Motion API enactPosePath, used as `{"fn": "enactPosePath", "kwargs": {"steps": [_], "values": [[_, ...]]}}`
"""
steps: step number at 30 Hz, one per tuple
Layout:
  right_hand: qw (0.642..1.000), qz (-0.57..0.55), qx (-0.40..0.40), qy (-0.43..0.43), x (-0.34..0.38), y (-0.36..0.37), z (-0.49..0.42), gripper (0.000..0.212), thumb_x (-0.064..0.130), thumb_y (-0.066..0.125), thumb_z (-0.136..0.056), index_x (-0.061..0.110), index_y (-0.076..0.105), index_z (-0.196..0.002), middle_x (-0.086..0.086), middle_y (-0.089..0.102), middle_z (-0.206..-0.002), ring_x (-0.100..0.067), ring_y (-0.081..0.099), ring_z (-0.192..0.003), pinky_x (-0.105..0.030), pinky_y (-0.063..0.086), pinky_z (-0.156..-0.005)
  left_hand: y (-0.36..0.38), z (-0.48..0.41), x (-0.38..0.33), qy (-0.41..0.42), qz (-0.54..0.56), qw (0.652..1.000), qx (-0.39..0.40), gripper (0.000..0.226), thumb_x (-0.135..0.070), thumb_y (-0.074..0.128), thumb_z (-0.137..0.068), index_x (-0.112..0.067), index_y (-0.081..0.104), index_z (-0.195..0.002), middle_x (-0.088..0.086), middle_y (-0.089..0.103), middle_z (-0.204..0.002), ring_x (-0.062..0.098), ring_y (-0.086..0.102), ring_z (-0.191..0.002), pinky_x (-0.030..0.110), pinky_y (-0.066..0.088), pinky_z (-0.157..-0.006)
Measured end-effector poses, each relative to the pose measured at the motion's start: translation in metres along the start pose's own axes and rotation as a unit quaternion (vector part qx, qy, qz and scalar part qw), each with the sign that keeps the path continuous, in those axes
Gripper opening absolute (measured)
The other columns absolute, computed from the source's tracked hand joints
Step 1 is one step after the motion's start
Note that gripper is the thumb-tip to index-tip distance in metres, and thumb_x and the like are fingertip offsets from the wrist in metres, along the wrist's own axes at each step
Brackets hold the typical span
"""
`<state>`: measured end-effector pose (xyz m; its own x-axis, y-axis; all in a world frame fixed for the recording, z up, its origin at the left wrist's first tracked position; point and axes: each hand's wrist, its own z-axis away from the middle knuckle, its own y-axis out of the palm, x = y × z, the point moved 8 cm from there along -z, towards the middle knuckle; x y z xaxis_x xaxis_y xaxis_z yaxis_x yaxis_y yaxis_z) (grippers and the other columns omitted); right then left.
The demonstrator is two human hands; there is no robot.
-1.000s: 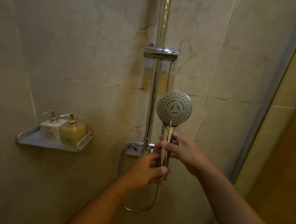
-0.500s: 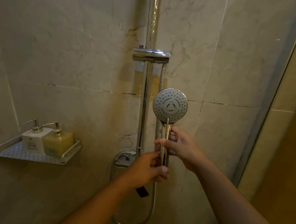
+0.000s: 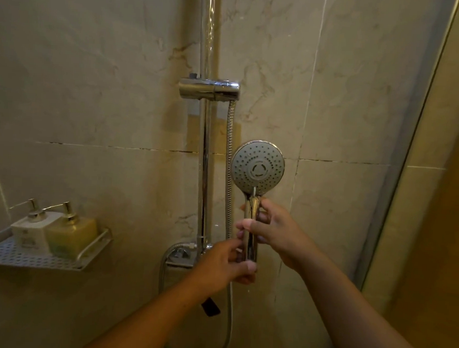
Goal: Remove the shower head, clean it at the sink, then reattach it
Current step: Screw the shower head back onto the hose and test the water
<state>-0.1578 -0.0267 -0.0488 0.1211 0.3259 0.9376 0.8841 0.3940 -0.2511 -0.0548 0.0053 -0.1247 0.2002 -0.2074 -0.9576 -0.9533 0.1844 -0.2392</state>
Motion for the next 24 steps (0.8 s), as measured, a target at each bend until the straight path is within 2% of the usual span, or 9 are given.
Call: {"fn": "enactPosePath", "kwargs": {"steps": [5,11,15,19,24], "values": [[1.0,-0.011,-0.025,0.015,-0.012,0.004,0.007,0.029,0.006,0.067,-0.091,0.008,0.056,-0.118,-0.019,0.073,-0.105,-0.028,0.075,-0.095,-0.046,0.061,-0.087,0.001,0.004,0.022,0.001,0.015,1.0,-0.001,0.036,-0.014,0.066,-0.092,-0.016,0.057,-0.127,0.013,0.073,-0.104,0.025,0.074,-0.091,0.044,0.06,-0.085],[0.996,-0.034,-0.049,0.062,-0.053,0.02,0.021,0.03,0.005,0.067,-0.092,0.007,0.055,-0.119,-0.019,0.073,-0.107,-0.027,0.074,-0.097,-0.044,0.061,-0.087,0.007,0.019,0.071,-0.039,0.028,0.999,-0.009,0.038,-0.014,0.065,-0.092,-0.014,0.056,-0.129,0.012,0.073,-0.1,0.025,0.074,-0.085,0.044,0.061,-0.081],[0.993,-0.057,-0.056,0.086,-0.08,0.024,0.034,0.023,0.001,0.063,-0.093,0.011,0.055,-0.112,-0.014,0.075,-0.1,-0.024,0.075,-0.091,-0.037,0.061,-0.079,0.025,0.03,0.092,-0.062,0.06,0.996,0.007,0.026,-0.01,0.063,-0.093,-0.019,0.058,-0.118,0.011,0.069,-0.096,0.019,0.072,-0.077,0.035,0.061,-0.073],[0.988,-0.064,-0.071,0.12,-0.109,0.025,0.052,0.022,-0.001,0.064,-0.092,0.01,0.056,-0.109,-0.01,0.076,-0.092,-0.029,0.074,-0.092,-0.043,0.061,-0.08,0.045,0.041,0.116,-0.099,0.062,0.993,0.021,0.034,-0.011,0.063,-0.093,-0.017,0.054,-0.126,0.008,0.068,-0.098,0.016,0.071,-0.077,0.033,0.061,-0.074],[0.986,-0.069,-0.082,0.125,-0.11,0.016,0.055,0.03,-0.001,0.063,-0.093,0.009,0.055,-0.119,-0.015,0.074,-0.101,-0.023,0.076,-0.087,-0.034,0.061,-0.073,0.049,0.037,0.114,-0.083,0.018,0.996,0.022,0.036,-0.016,0.064,-0.093,-0.02,0.055,-0.127,-0.003,0.067,-0.094,0.012,0.07,-0.082,0.033,0.061,-0.078]]}}
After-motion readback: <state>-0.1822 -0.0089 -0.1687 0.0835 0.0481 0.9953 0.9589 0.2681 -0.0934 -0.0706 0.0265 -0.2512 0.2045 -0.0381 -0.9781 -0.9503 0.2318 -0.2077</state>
